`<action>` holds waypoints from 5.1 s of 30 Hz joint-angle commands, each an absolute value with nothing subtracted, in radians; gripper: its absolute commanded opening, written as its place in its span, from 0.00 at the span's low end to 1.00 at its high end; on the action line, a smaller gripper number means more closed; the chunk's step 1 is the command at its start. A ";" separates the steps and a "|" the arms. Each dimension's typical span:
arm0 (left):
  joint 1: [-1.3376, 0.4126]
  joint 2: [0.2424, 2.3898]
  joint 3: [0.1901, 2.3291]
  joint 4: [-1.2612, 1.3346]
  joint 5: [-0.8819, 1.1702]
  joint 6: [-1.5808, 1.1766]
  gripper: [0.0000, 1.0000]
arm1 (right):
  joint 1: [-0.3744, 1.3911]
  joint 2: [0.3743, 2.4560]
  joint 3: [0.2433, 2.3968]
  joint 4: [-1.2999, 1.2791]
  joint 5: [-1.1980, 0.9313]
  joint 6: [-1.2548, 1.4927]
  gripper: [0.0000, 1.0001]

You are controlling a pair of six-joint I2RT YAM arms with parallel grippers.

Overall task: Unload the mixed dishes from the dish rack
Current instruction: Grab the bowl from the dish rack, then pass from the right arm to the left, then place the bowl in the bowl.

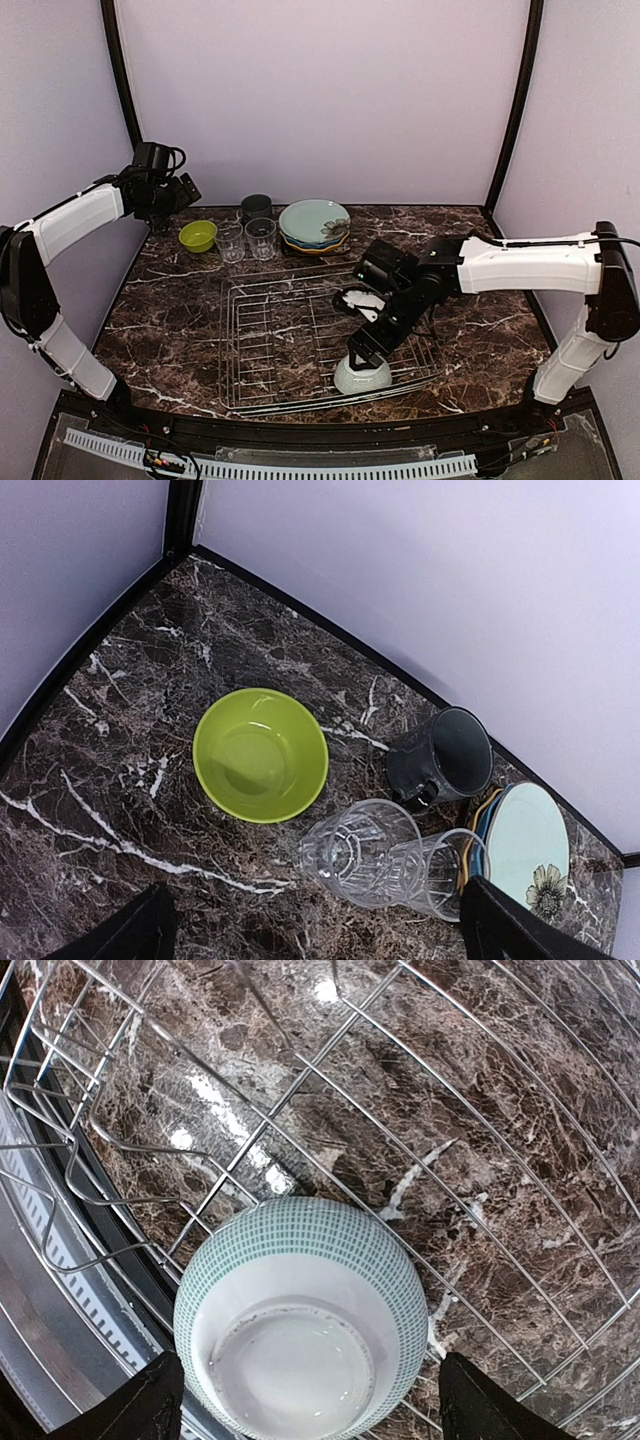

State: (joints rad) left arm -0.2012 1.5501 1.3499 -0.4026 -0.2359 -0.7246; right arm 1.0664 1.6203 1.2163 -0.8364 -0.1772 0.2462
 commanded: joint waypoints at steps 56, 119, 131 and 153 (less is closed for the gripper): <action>-0.219 1.428 1.164 -0.141 -0.197 -0.603 0.99 | 0.991 1.558 1.233 -0.759 -0.225 0.252 0.42; -1.079 1.489 0.753 0.690 -0.098 0.858 0.76 | 0.703 1.513 1.295 -0.492 -0.677 0.347 0.30; -1.111 1.507 0.757 0.867 -0.201 0.908 0.40 | 0.704 1.532 1.236 -0.403 -0.732 0.398 0.29; -1.072 1.447 0.825 0.770 -0.466 0.716 0.01 | 0.607 1.438 1.234 -0.364 -0.697 0.394 0.80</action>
State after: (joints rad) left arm -1.1076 1.5223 0.7391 0.8101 -0.3145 0.8692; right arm 0.6388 1.5089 1.2373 -0.3832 -0.7414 0.4259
